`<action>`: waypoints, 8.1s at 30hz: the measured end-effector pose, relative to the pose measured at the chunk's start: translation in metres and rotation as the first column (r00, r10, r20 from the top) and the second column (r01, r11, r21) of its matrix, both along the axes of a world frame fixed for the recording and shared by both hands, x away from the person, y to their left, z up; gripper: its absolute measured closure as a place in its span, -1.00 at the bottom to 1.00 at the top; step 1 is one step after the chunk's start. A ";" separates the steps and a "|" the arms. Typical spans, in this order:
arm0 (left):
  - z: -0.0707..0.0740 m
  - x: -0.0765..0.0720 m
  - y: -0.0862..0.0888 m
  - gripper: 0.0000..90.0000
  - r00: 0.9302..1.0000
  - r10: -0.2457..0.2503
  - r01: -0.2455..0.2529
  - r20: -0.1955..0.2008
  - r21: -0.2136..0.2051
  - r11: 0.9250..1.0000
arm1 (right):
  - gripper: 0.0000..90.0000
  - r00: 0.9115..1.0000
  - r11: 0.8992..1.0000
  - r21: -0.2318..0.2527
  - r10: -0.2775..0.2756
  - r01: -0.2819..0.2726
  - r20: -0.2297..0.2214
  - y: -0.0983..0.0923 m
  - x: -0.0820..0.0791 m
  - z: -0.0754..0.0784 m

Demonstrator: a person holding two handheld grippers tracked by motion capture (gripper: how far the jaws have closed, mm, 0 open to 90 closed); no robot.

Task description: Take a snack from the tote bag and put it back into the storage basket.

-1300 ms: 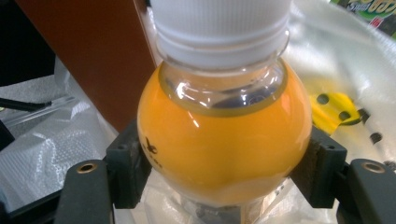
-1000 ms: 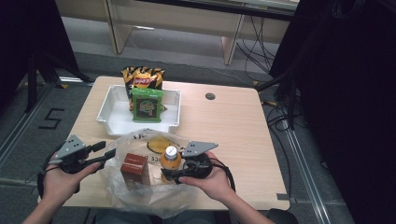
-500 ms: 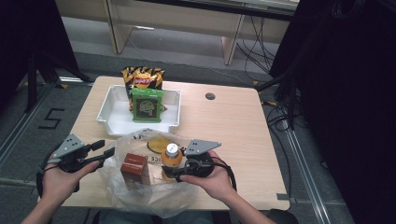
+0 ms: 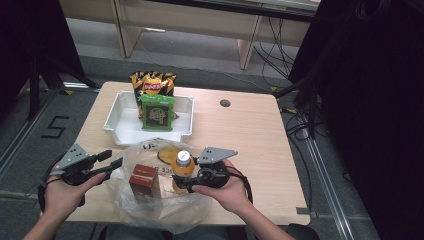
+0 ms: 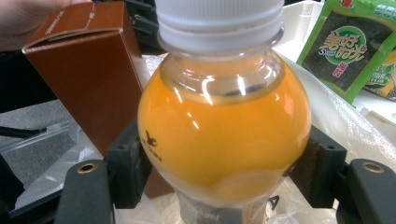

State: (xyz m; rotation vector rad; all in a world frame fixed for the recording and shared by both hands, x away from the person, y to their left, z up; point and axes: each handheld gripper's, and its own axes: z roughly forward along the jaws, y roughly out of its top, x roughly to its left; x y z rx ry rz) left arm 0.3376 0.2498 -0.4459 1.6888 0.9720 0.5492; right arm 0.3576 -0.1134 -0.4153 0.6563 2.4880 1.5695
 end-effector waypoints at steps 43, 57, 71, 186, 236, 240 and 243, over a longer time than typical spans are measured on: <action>0.000 -0.001 -0.001 0.04 1.000 -0.012 0.012 0.008 0.006 1.000 | -0.28 0.998 0.999 0.033 -0.038 0.037 0.040 0.011 0.024 0.036; -0.001 0.000 -0.002 0.04 1.000 -0.021 0.021 0.008 0.012 1.000 | -0.28 0.997 0.997 0.055 -0.052 0.049 0.056 0.012 0.033 0.041; -0.002 0.002 -0.001 0.04 0.999 -0.035 0.035 0.020 0.010 0.999 | -0.28 0.997 0.998 0.045 -0.056 0.054 0.051 0.018 0.038 0.046; -0.004 0.001 -0.003 0.04 0.999 -0.040 0.041 -0.008 0.013 0.999 | -0.28 0.979 0.979 0.065 -0.198 0.194 0.048 0.054 0.124 0.058; -0.005 -0.002 -0.003 0.04 0.998 -0.009 0.008 -0.061 -0.018 1.000 | -0.28 0.960 0.960 -0.011 -0.279 0.279 -0.015 0.070 0.167 0.034; -0.005 -0.002 -0.003 0.04 0.998 -0.007 0.006 -0.060 -0.022 1.000 | -0.28 0.958 0.958 -0.001 -0.286 0.286 -0.004 0.072 0.170 0.029; -0.005 -0.002 -0.003 0.04 0.998 -0.006 0.005 -0.061 -0.023 1.000 | -0.28 0.959 0.959 -0.029 -0.283 0.282 -0.011 0.071 0.172 0.026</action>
